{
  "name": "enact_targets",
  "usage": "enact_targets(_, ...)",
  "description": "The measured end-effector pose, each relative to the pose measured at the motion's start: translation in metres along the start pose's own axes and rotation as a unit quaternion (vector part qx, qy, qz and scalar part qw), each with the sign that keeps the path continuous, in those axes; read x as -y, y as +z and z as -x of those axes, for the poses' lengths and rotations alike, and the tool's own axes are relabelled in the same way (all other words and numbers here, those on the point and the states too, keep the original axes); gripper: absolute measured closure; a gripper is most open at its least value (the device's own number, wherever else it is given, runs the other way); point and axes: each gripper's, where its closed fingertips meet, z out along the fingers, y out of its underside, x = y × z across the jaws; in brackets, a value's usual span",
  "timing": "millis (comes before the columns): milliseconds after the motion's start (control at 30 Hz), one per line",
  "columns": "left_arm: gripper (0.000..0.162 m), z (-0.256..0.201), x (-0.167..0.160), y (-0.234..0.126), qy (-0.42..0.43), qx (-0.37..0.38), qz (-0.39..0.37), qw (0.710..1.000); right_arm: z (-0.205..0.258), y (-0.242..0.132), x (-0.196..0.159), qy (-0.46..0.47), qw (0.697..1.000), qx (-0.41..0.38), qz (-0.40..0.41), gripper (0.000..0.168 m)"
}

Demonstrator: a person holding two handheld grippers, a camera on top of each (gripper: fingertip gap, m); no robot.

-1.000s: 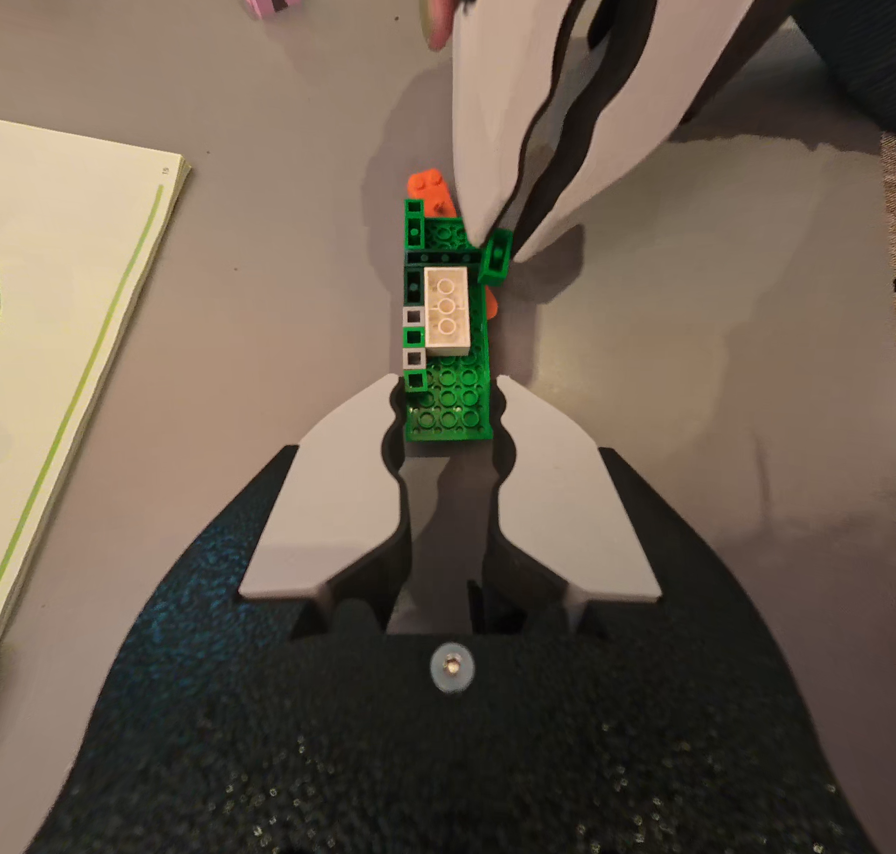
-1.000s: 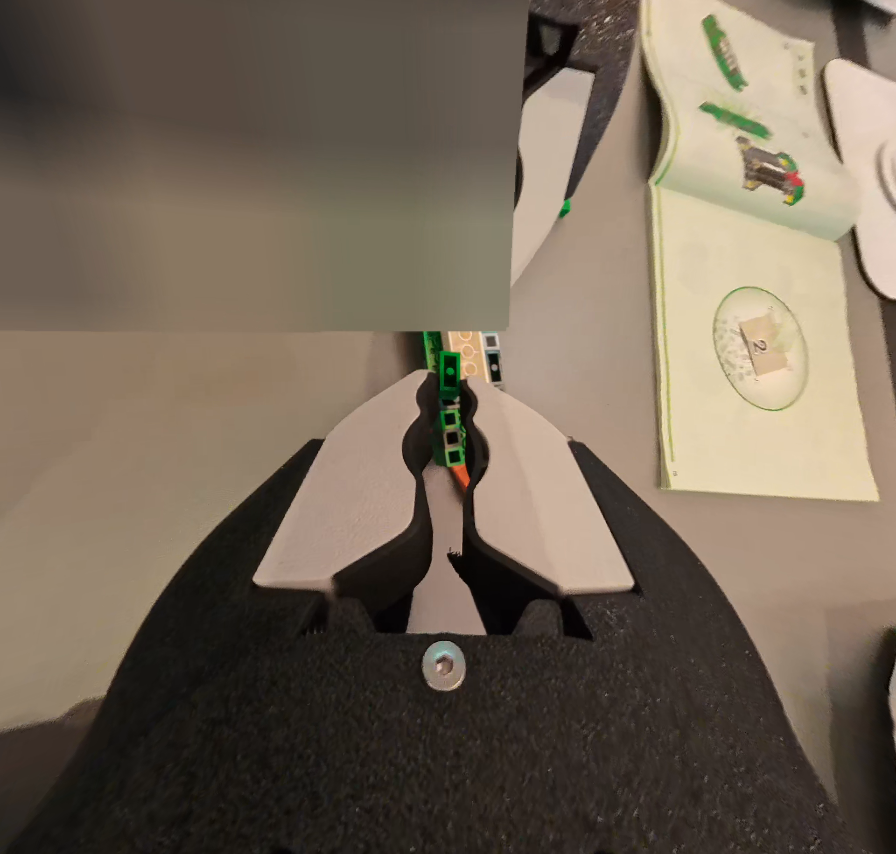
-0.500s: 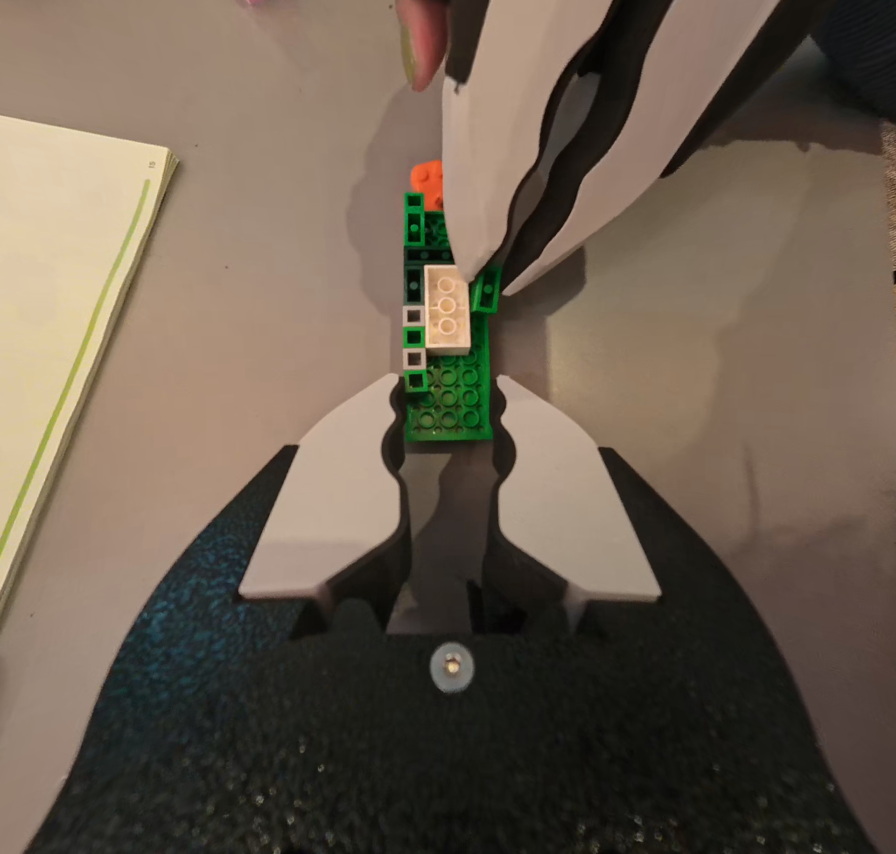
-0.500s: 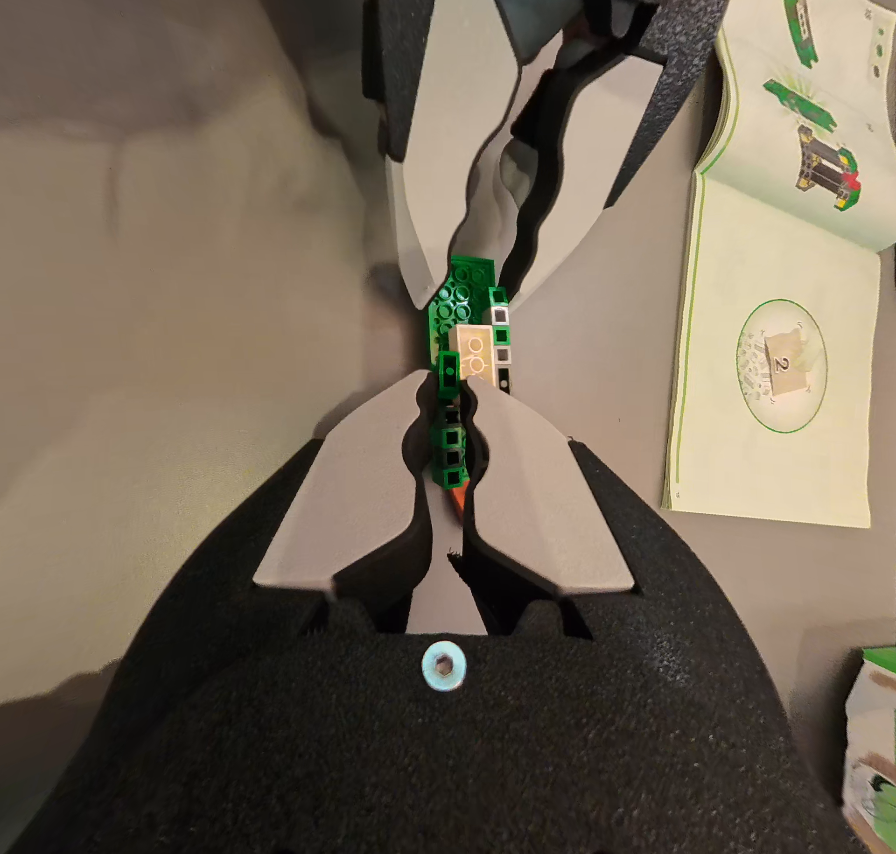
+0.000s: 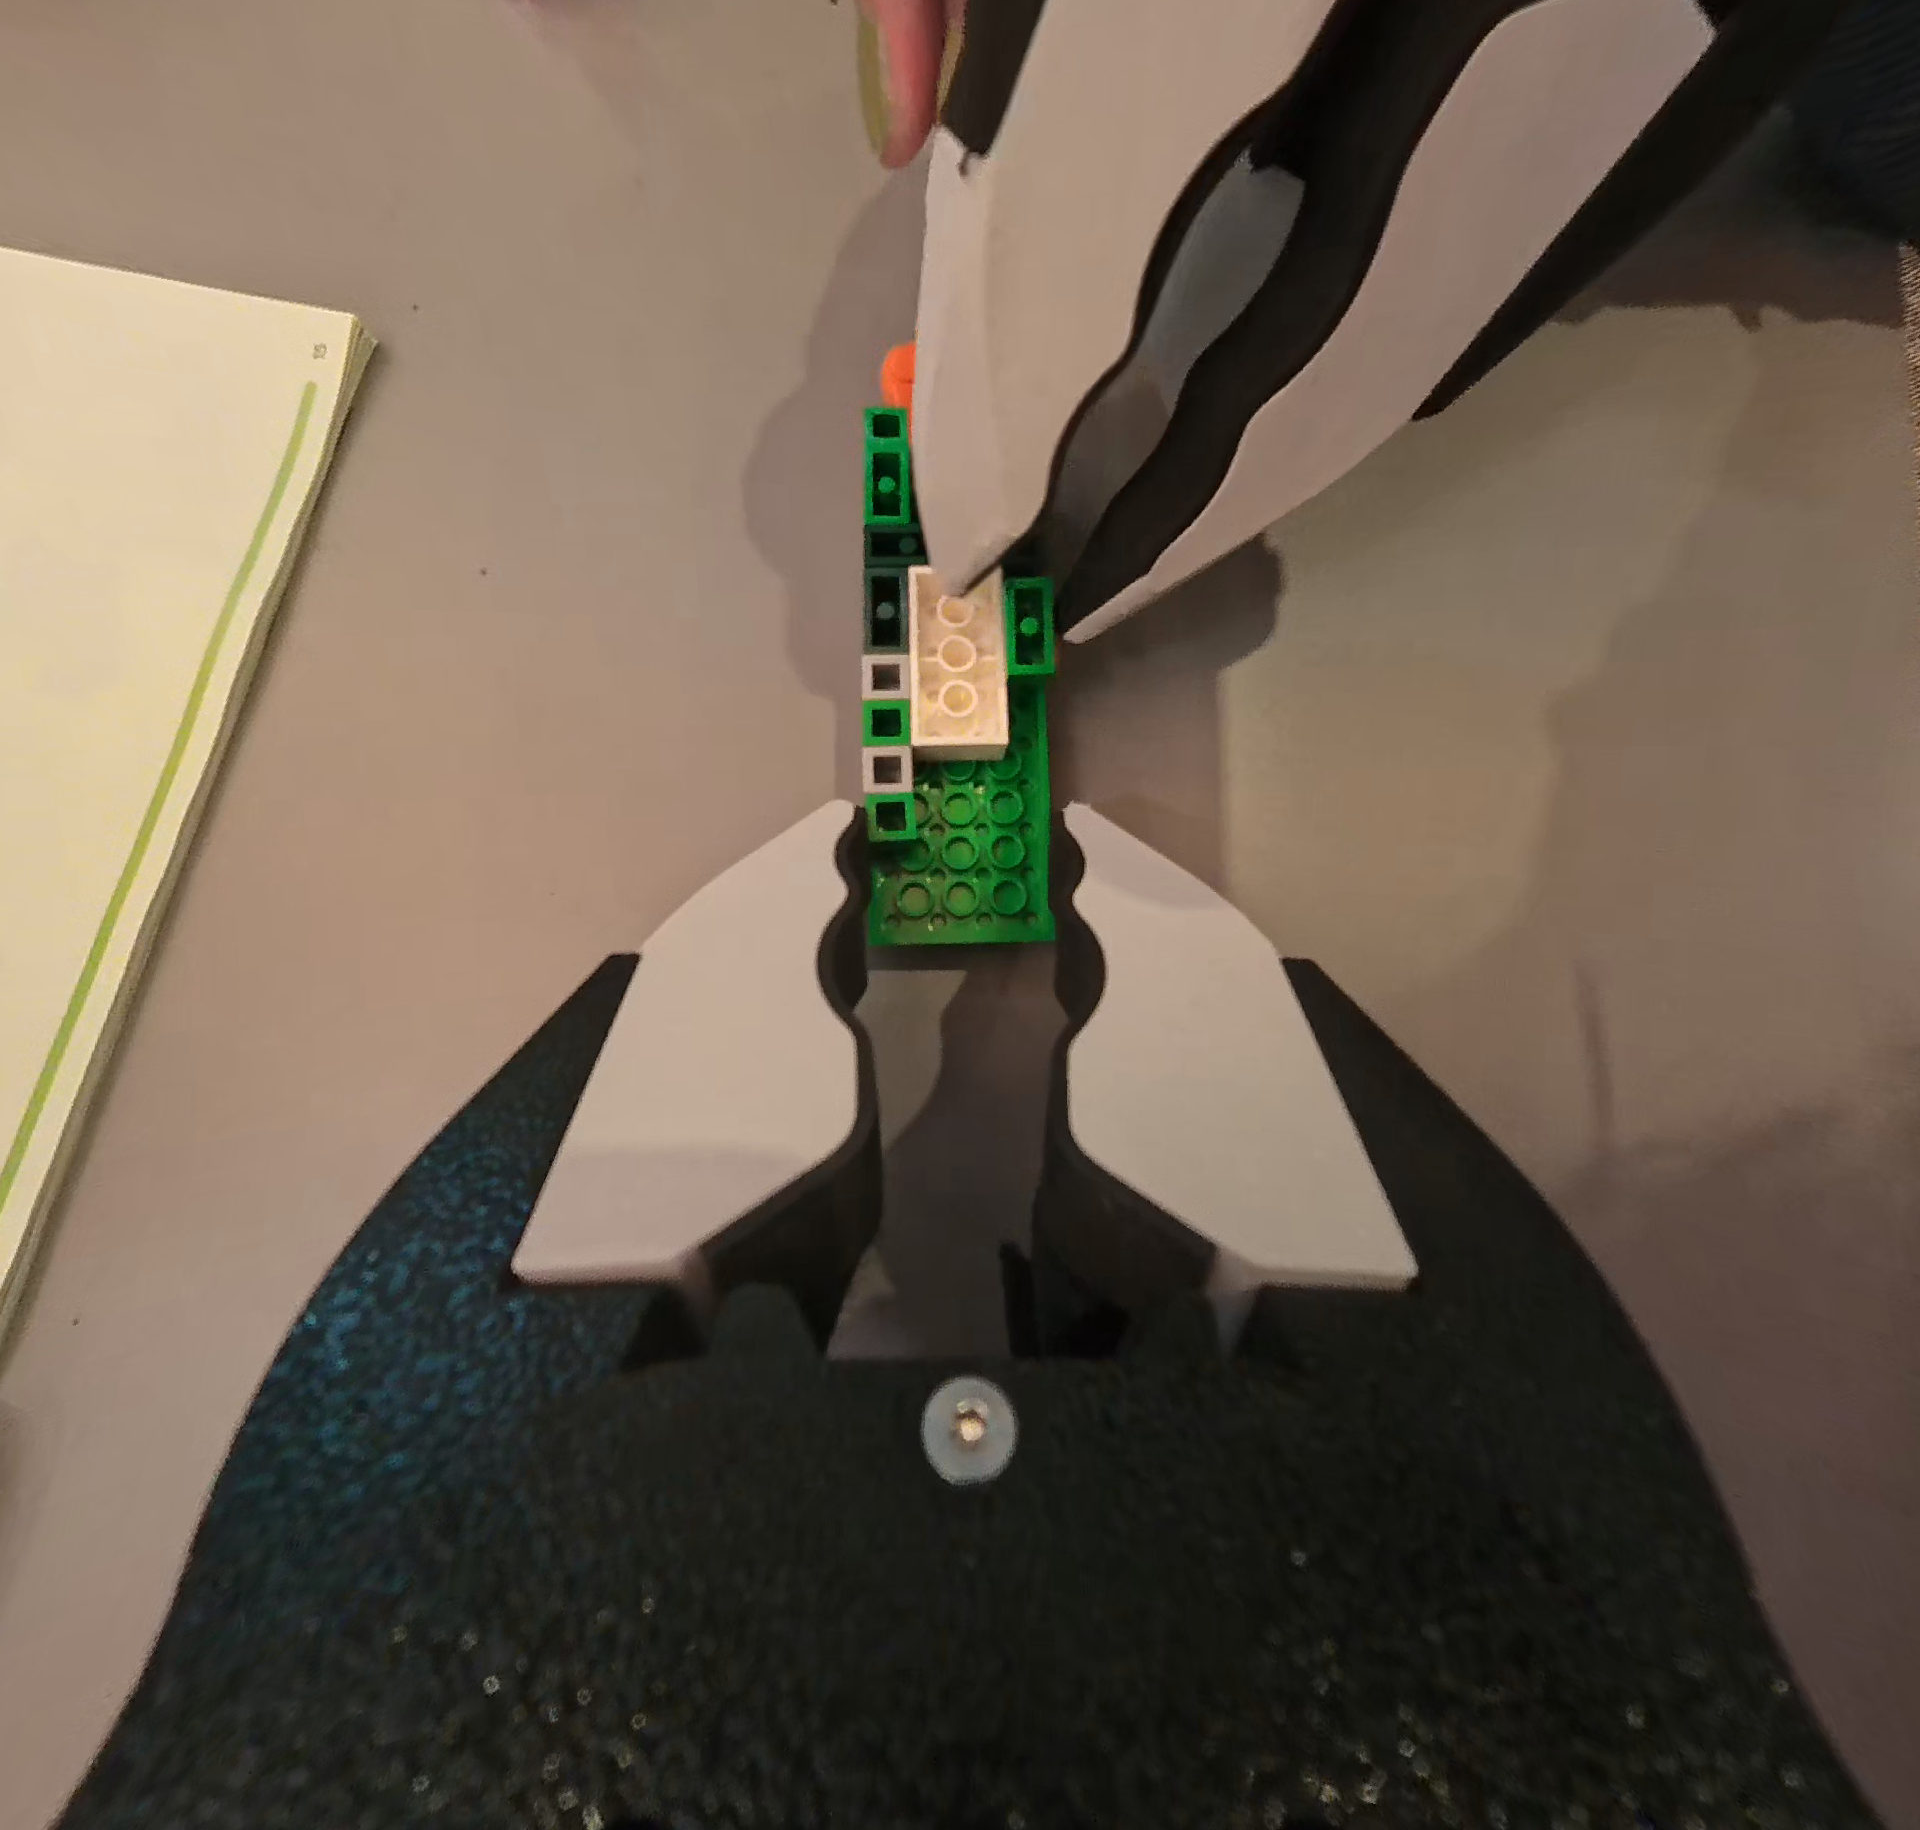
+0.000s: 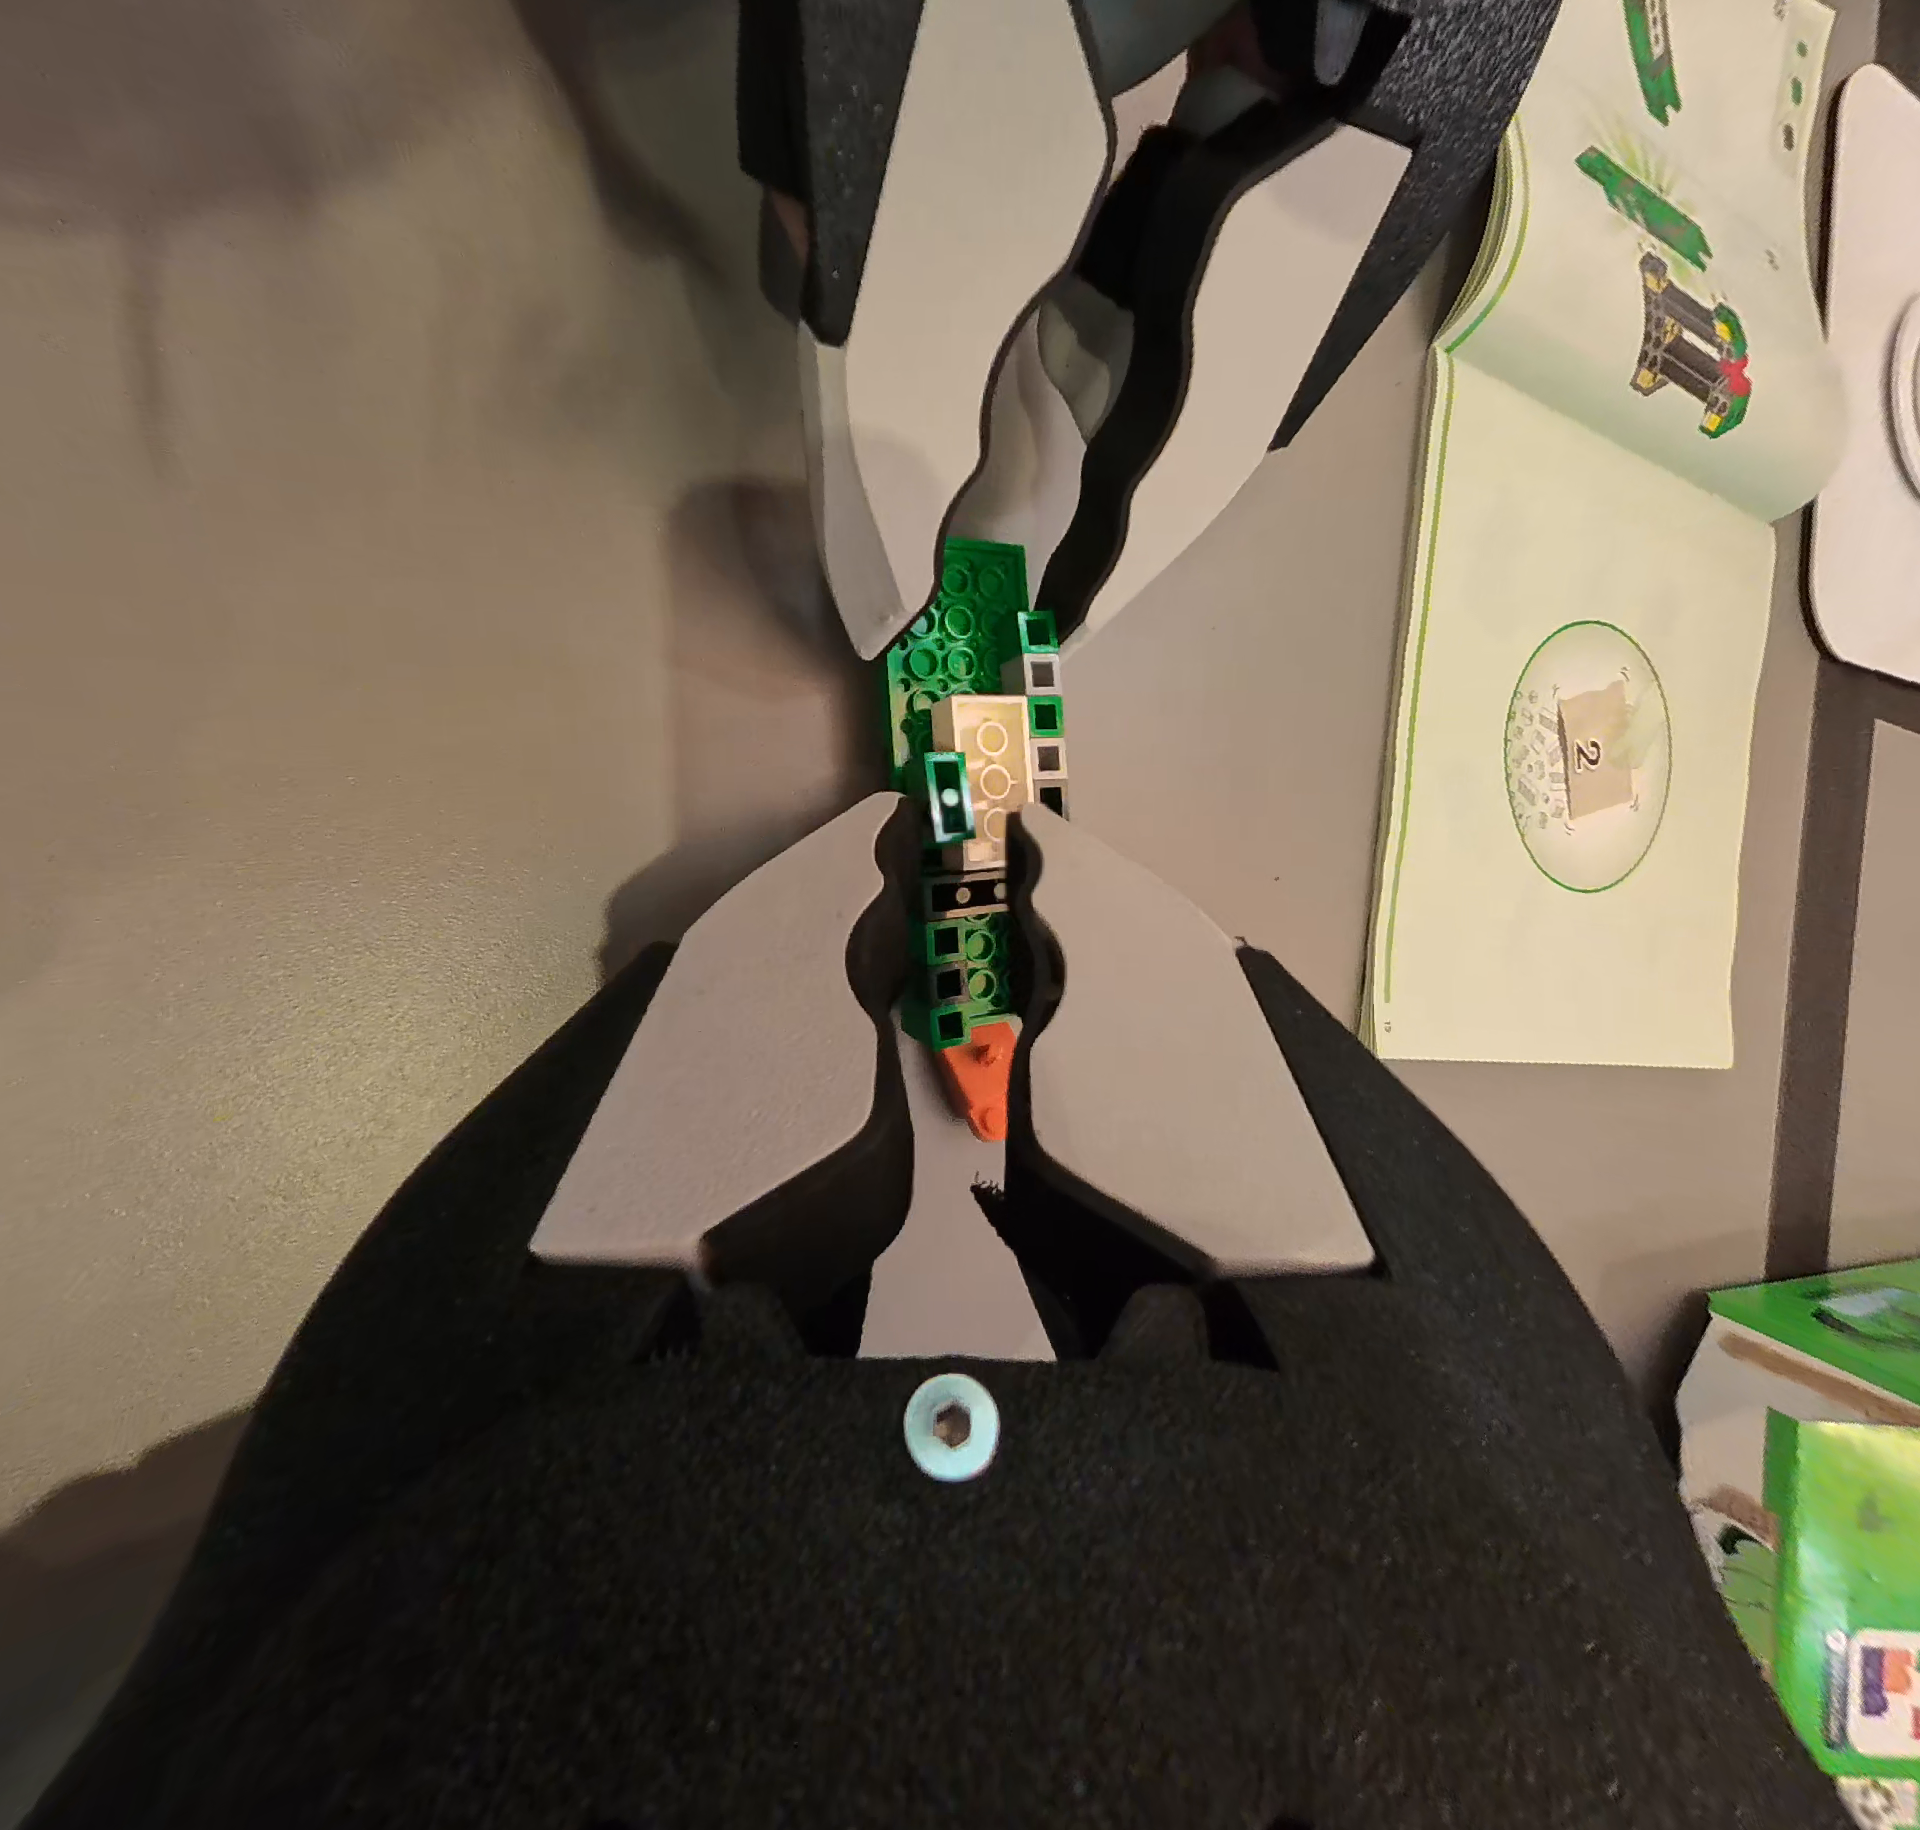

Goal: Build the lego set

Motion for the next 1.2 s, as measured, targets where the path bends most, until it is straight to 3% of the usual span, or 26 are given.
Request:
enact_targets(967,0.13,0.001,-0.001,0.003,-0.017,-0.01,0.003,1.0,-0.004,-0.003,-0.017,0.026,0.998,-0.027,0.05,0.137)
enact_targets(1100,0.13,0.004,0.001,0.001,-0.023,-0.006,-0.008,1.0,-0.008,-0.008,-0.016,0.035,0.996,-0.068,0.036,0.131)
enact_targets(1200,0.13,0.007,0.004,-0.001,-0.032,-0.006,-0.02,0.999,-0.016,-0.013,-0.007,0.014,0.987,-0.16,0.004,0.127)
